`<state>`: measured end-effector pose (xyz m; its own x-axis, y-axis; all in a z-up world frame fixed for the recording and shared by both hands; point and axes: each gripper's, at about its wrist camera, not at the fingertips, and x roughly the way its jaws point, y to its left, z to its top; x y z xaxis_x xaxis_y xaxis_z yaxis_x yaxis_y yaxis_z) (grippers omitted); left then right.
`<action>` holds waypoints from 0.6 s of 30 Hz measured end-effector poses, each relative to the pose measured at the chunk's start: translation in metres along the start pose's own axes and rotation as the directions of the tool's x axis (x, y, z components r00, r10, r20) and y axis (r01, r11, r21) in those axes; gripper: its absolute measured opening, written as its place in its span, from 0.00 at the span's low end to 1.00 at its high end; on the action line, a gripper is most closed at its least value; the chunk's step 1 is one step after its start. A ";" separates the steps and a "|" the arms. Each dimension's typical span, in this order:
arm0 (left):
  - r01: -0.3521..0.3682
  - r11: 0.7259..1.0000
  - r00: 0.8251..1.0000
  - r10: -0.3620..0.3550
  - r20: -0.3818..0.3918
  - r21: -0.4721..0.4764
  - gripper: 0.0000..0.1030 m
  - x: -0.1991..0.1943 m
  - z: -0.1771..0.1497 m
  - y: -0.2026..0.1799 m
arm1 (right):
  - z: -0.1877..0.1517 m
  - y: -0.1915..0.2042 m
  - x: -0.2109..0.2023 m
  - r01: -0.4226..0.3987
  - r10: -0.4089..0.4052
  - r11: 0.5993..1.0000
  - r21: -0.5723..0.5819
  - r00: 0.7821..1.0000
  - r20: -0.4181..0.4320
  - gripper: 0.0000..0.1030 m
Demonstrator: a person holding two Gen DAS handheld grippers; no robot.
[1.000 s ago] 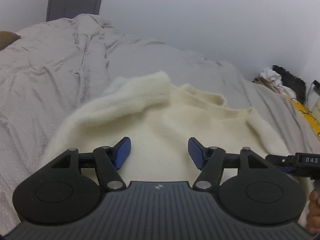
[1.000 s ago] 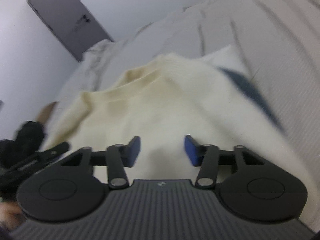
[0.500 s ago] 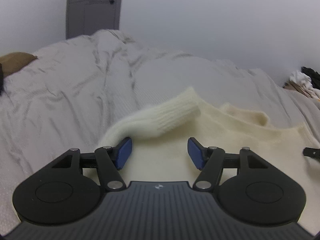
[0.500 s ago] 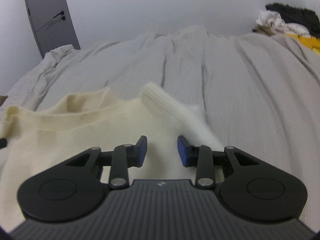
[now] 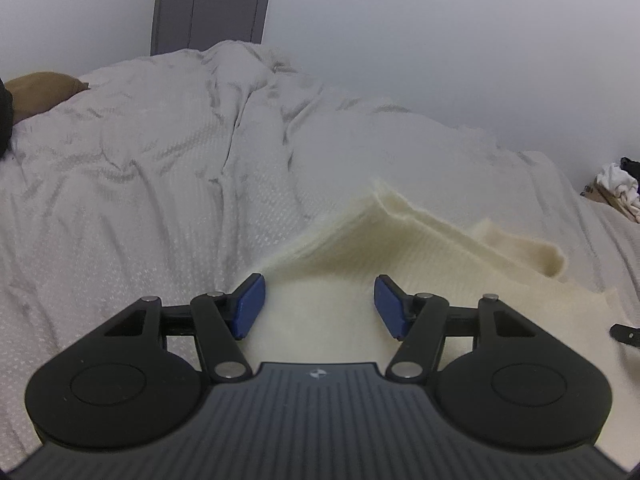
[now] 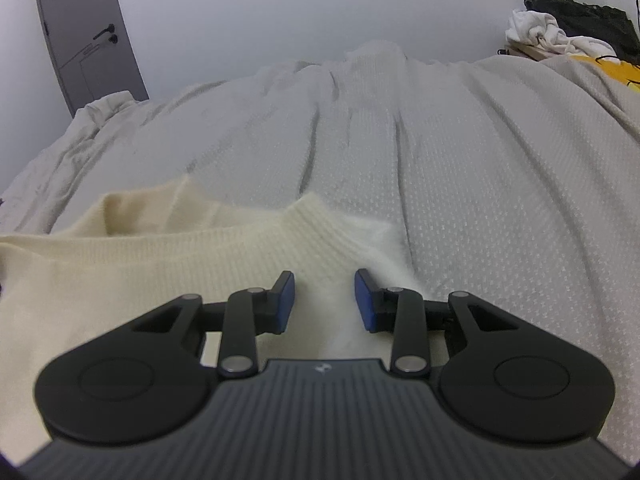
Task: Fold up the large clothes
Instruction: 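Open both tools to release the folded sweater, then grasp the sweater's folded end with both tools side by side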
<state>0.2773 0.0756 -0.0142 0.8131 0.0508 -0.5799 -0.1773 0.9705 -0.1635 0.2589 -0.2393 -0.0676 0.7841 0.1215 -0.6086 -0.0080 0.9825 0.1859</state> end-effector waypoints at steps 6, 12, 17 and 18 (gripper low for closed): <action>0.049 0.997 0.998 -0.048 0.034 -0.058 0.65 -0.041 -0.006 -0.001 | 0.003 0.005 -0.035 -0.027 0.027 0.999 0.041 1.000 0.011 0.38; 0.125 0.991 0.991 -0.123 0.049 -0.053 0.65 -0.098 -0.029 -0.010 | -0.015 0.023 -0.091 -0.108 0.106 0.992 0.057 0.994 0.039 0.38; 0.200 0.976 0.980 -0.196 0.044 -0.091 0.66 -0.141 -0.048 -0.018 | -0.033 0.035 -0.129 -0.157 0.155 0.985 0.063 0.987 0.039 0.38; 0.217 0.969 0.976 -0.214 0.040 -0.118 0.67 -0.148 -0.054 -0.018 | -0.036 0.035 -0.136 -0.172 0.169 0.982 0.078 0.985 0.036 0.38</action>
<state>0.1300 0.0375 0.0316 0.8538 -0.1488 -0.4989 -0.0603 0.9236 -0.3786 0.1297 -0.2163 -0.0061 0.7934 0.2811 -0.5399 -0.0939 0.9329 0.3476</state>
